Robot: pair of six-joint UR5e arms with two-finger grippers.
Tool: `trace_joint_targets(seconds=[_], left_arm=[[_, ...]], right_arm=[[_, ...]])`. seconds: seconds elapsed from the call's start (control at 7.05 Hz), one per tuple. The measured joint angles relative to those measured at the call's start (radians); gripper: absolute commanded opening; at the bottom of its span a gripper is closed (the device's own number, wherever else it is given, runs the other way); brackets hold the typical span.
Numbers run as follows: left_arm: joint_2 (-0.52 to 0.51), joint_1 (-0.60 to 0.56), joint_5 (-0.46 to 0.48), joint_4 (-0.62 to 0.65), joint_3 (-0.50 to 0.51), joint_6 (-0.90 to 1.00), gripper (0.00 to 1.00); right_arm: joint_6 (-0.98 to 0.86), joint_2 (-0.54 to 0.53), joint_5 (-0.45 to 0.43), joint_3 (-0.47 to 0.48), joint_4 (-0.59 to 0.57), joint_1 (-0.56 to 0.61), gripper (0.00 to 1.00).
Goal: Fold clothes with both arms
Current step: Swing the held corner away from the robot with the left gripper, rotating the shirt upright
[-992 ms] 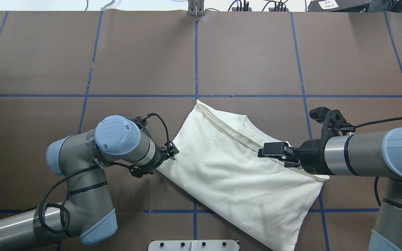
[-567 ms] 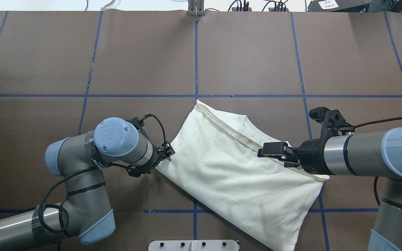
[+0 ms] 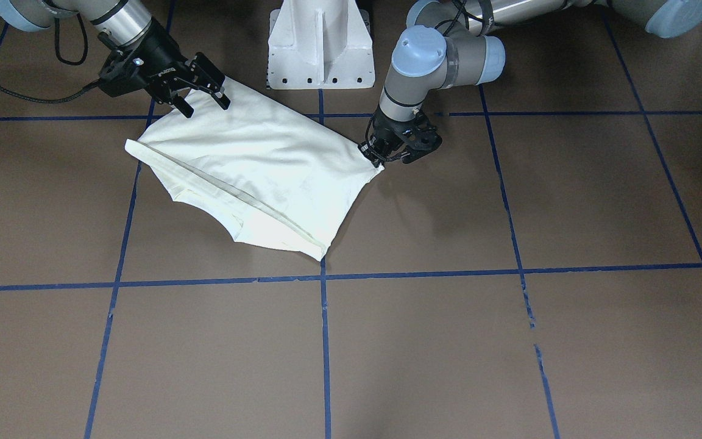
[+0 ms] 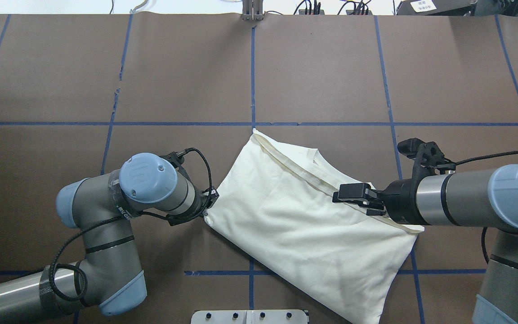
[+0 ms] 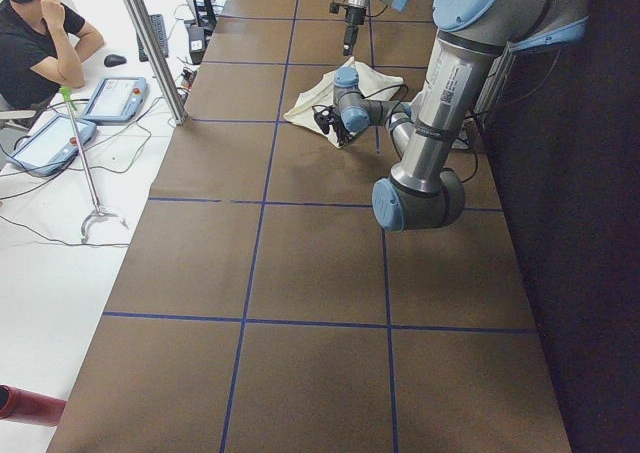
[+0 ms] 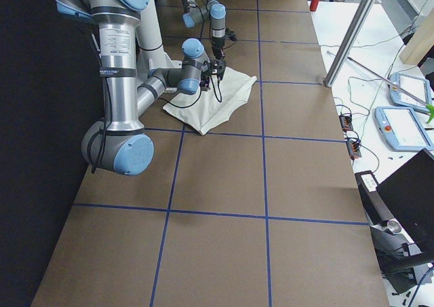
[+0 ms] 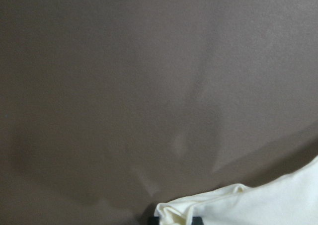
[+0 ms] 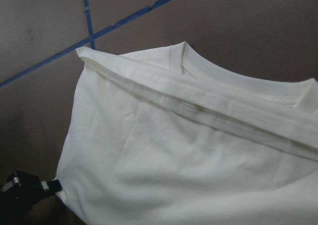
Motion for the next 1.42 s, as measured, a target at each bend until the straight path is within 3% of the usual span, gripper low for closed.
trace_joint_targets(seconds=[0.28,0.57,0.99,1.42], left_arm=[[-0.003,-0.042,-0.001,0.001,0.0,0.014,0.0],[-0.037,-0.163,-0.002,0.008,0.057,0.121,0.0],[-0.243,-0.322,0.023,-0.018,0.337,0.268,0.0],[-0.411,-0.359,0.069,-0.291,0.681,0.373,0.0]], right_arm=[[-0.001,-0.002,0.002,0.0,0.0,0.003,1.0],[-0.002,-0.004,0.003,0.0,0.0,0.004,1.0],[-0.004,-0.004,0.005,-0.004,-0.001,0.016,1.0],[-0.008,-0.003,0.007,-0.012,-0.001,0.023,1.0]])
